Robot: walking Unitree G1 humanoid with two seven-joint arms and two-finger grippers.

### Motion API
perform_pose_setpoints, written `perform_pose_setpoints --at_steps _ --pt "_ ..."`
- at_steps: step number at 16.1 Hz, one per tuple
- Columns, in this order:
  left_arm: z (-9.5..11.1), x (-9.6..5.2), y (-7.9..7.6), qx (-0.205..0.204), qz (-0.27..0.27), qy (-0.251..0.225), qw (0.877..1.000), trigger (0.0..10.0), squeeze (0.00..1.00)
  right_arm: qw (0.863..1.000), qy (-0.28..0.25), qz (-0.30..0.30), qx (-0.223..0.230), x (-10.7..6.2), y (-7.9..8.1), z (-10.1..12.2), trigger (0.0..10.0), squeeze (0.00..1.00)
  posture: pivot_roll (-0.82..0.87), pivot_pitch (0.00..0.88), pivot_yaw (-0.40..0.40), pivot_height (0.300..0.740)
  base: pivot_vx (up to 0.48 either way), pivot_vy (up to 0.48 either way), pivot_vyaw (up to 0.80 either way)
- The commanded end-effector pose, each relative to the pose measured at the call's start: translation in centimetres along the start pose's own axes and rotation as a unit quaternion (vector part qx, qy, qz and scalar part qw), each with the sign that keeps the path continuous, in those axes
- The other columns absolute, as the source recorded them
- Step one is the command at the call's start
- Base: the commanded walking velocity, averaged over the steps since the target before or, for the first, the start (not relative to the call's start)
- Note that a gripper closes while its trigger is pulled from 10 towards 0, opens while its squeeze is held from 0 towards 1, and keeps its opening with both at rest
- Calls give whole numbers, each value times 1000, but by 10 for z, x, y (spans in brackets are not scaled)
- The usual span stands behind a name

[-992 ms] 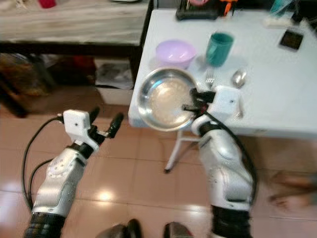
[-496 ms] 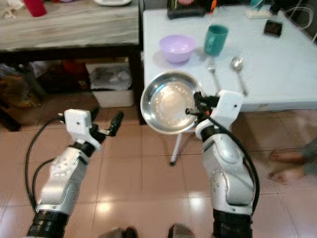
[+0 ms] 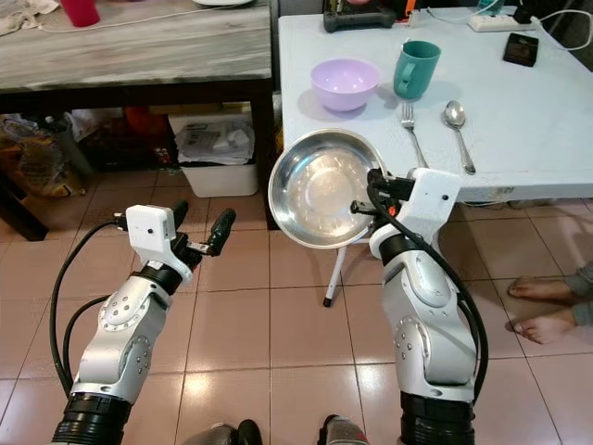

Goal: Setting the table

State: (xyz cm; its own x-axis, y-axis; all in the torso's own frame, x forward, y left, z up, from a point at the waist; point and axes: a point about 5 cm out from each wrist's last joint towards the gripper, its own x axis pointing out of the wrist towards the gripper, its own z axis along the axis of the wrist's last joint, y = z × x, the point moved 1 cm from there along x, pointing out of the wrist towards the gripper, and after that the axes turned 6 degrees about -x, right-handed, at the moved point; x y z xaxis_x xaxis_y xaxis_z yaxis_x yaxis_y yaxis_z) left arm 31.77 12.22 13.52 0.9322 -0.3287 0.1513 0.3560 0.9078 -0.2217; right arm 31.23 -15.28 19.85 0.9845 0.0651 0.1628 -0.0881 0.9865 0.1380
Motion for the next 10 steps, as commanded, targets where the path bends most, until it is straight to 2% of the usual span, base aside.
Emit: perform_pose_setpoints --at_steps 1,10 --pt "2 0 -2 2 -9 -2 1000 10000 0 1000 -15 0 -2 -1 -1 5 10000 0 -231 162 56 740 382 0 0" --pt "0 -1 -3 -2 -6 1 1000 10000 0 1000 -12 0 -17 -6 3 1 10000 0 -239 170 54 740 384 0 0"
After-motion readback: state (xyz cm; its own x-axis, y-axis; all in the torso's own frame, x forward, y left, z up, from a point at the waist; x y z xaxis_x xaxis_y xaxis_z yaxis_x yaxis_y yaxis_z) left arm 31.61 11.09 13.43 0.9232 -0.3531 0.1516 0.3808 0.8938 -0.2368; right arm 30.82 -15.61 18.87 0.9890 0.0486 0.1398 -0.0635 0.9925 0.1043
